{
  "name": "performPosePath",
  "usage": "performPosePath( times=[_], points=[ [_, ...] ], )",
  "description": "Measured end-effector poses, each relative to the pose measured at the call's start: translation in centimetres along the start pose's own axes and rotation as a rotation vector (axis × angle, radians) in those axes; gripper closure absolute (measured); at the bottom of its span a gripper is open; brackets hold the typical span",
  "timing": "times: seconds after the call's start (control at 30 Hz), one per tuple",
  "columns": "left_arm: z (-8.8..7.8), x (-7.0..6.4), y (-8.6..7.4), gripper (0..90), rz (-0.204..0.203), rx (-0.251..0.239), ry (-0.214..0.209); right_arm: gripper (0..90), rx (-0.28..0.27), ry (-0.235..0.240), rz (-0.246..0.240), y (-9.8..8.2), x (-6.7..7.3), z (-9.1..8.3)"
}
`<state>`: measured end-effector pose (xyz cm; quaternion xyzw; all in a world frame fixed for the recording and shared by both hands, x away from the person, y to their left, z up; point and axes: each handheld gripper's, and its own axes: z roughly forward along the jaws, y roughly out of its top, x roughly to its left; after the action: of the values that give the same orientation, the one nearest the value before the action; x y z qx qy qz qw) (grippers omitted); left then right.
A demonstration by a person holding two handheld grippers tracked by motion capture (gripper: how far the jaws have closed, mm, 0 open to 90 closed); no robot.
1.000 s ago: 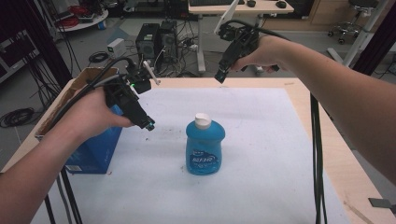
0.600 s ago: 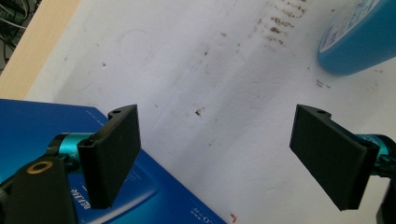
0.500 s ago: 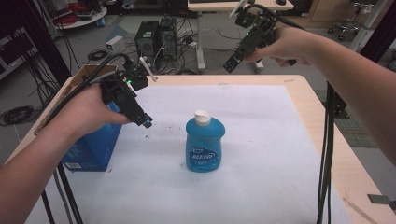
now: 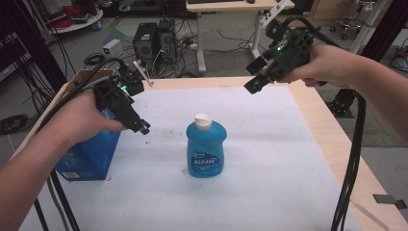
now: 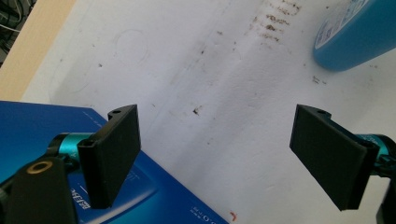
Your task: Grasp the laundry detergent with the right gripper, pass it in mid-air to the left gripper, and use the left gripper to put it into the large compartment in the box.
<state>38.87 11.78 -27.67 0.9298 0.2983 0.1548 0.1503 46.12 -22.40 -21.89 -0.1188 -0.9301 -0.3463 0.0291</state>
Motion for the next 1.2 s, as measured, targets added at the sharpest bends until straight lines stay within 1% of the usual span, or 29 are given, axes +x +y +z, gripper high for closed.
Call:
performPosePath(
  times=[0.03,0.13,0.17,0.2,0.23,0.3,0.33,0.37,0.47,0.5,0.57,0.6,0.63,0.67,0.73,0.8,0.83,0.93,1.07,1.2],
  points=[
    [0.0,0.0,0.0,16.5,-0.001,-0.003,0.001,12.4,-0.003,0.004,-0.01,-0.3,0.3,0.2],
    [0.0,0.0,0.0,16.5,-0.001,-0.004,0.0,12.4,-0.009,0.006,-0.02,-0.8,0.8,0.6],
    [0.0,0.0,0.1,16.5,0.001,0.001,-0.001,12.4,-0.011,0.011,-0.029,-1.4,1.3,1.1],
    [0.0,0.0,0.1,16.5,0.001,0.001,-0.001,12.4,-0.011,0.011,-0.029,-1.4,1.3,1.1],
    [0.0,0.0,0.1,16.5,-0.002,0.001,-0.001,12.4,-0.013,0.025,-0.033,-1.9,1.7,1.7],
    [0.0,0.1,0.1,16.5,0.002,0.004,0.0,12.4,-0.012,0.032,-0.039,-2.4,2.2,2.5],
    [0.0,0.1,0.1,16.5,0.002,0.004,0.0,12.4,-0.012,0.032,-0.039,-2.4,2.2,2.5],
    [0.1,0.1,0.1,16.5,0.001,0.003,0.0,12.4,-0.007,0.036,-0.053,-2.8,2.6,3.3],
    [0.0,0.1,0.1,16.5,0.0,0.003,-0.002,12.4,0.0,0.048,-0.066,-3.3,3.1,4.4],
    [0.0,0.0,0.1,16.5,0.001,0.004,-0.002,12.4,0.008,0.044,-0.071,-3.4,3.3,4.7],
    [0.0,0.1,0.1,16.5,0.001,0.005,-0.003,12.4,0.014,0.056,-0.081,-3.6,3.5,5.4],
    [0.0,0.1,0.1,16.5,0.001,0.005,-0.003,12.4,0.014,0.056,-0.081,-3.6,3.5,5.4],
    [0.0,0.1,0.0,16.5,0.003,0.004,-0.003,12.4,0.017,0.059,-0.085,-3.7,3.7,6.0],
    [-0.1,0.1,0.0,16.5,0.001,0.007,-0.002,12.4,0.018,0.056,-0.086,-3.8,3.8,6.3],
    [-0.1,0.1,-0.1,16.5,0.003,0.007,-0.001,12.4,0.021,0.066,-0.091,-4.0,3.9,6.9],
    [-0.1,0.2,-0.1,16.5,0.0,0.009,-0.002,12.4,0.027,0.061,-0.101,-4.1,4.1,7.5],
    [-0.1,0.2,-0.1,16.5,0.003,0.01,-0.002,12.4,0.028,0.069,-0.103,-4.1,4.1,7.9],
    [-0.1,0.2,-0.2,16.5,0.002,0.011,-0.004,12.4,0.025,0.073,-0.11,-4.1,4.3,8.8],
    [-0.1,0.1,-0.2,16.5,0.006,0.01,-0.004,12.5,0.036,0.084,-0.126,-3.9,4.6,10.2],
    [-0.1,0.1,-0.2,16.5,0.004,0.01,0.002,12.5,0.042,0.078,-0.135,-3.9,4.7,11.5]
  ],
)
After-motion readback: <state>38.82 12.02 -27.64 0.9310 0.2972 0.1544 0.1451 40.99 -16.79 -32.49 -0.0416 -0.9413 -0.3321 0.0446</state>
